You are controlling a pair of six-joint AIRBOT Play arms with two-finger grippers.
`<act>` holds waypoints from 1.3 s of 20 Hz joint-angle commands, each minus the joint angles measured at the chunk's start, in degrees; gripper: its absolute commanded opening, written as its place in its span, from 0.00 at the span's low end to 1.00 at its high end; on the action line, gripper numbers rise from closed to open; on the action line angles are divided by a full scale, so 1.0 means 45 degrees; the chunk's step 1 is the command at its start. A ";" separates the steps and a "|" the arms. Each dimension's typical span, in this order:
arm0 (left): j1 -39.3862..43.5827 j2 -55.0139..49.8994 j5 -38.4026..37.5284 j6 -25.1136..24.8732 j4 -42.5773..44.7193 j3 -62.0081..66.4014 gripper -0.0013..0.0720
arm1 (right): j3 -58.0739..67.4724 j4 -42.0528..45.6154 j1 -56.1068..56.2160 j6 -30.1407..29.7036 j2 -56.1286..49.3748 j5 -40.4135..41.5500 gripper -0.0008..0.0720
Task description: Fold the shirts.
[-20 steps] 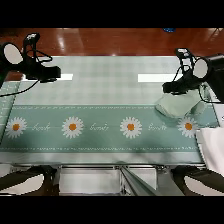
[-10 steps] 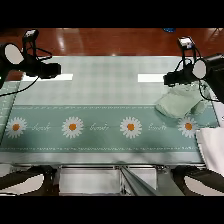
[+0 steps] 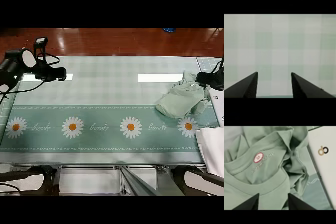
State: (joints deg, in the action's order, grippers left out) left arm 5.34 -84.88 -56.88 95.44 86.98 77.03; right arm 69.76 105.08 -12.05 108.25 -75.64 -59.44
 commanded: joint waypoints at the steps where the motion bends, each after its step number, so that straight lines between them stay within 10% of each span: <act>1: 0.0087 -0.0568 -0.0219 0.0447 0.0000 0.0010 0.71 | -0.0005 -0.2059 -0.1277 -0.1496 -0.1209 -0.0262 0.57; 8: 0.0209 -0.0981 -0.0539 0.0437 -0.0486 0.0015 0.71 | -0.0005 -0.3487 -0.1214 -0.2744 -0.3623 -0.0457 0.52; 11: 0.0107 -0.0918 -0.2419 0.0340 -0.0510 0.0486 0.71 | 0.0000 -0.5056 -0.1214 -0.4046 -0.3589 -0.0777 0.05; 26: 0.0879 0.8340 -0.2142 -0.0738 -0.1214 -0.4721 0.71 | 0.7650 -1.0224 0.2395 -0.6781 0.3434 0.0947 0.04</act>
State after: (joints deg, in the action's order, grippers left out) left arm 8.49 -53.17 -68.60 92.29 82.21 60.80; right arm 94.83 61.19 -7.88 78.81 -62.87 -56.45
